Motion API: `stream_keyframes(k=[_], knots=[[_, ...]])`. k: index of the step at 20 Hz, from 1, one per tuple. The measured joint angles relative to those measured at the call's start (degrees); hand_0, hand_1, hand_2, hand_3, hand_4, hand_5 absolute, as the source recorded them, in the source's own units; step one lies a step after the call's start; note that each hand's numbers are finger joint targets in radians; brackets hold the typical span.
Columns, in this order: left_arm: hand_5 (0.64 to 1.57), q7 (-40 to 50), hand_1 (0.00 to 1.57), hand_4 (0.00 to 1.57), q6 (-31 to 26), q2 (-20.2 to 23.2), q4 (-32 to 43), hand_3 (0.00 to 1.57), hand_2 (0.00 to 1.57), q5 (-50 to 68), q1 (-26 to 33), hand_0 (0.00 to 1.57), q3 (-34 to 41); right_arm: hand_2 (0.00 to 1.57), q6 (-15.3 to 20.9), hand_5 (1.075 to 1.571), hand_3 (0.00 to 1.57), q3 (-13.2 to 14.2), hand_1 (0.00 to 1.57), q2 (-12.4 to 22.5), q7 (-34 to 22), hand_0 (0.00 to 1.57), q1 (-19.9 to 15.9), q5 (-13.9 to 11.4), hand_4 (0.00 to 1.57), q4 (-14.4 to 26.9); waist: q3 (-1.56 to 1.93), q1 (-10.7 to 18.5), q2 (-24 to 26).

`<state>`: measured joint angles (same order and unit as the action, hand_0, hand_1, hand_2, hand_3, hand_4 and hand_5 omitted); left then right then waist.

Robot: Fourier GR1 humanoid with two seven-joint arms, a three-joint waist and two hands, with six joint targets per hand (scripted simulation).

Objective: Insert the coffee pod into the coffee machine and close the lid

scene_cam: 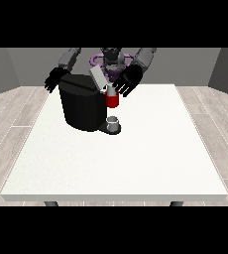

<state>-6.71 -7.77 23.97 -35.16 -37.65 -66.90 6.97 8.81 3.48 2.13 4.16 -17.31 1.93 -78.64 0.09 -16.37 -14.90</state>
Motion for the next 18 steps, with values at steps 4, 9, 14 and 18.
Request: stream_keyframes(k=[4,9,14,18], knots=[[1.571,-0.07,1.15,0.45,0.07,0.09,-0.07,1.02,1.18,-0.47,-0.44,1.15,-0.10,0.00,0.66,1.571,0.00,-0.51,0.00,-0.64,0.27,0.00,-0.49,-0.46,0.41,-0.08,0.00,-0.08,-0.49],[1.571,-0.34,1.06,0.39,-0.11,0.36,0.37,0.94,1.11,-1.30,-0.36,1.06,-0.50,0.00,1.45,1.571,0.00,-0.93,0.00,-0.86,-0.87,0.00,-0.60,-0.93,0.48,-1.03,0.01,-0.09,0.05],[1.571,-0.95,1.07,0.36,-0.34,0.60,0.04,0.97,1.12,-1.72,-0.37,1.07,-0.65,0.00,0.70,1.571,0.00,0.49,0.00,0.08,-0.43,0.00,-1.39,0.26,0.47,-0.31,0.02,0.65,-0.18],[1.571,-1.73,0.91,0.36,-0.45,1.01,0.10,0.86,1.02,-2.16,-0.20,0.91,-0.75,0.00,0.83,1.571,0.00,0.49,0.00,0.20,-0.12,0.00,-0.91,0.04,0.41,-0.13,-0.02,0.70,-0.13]])
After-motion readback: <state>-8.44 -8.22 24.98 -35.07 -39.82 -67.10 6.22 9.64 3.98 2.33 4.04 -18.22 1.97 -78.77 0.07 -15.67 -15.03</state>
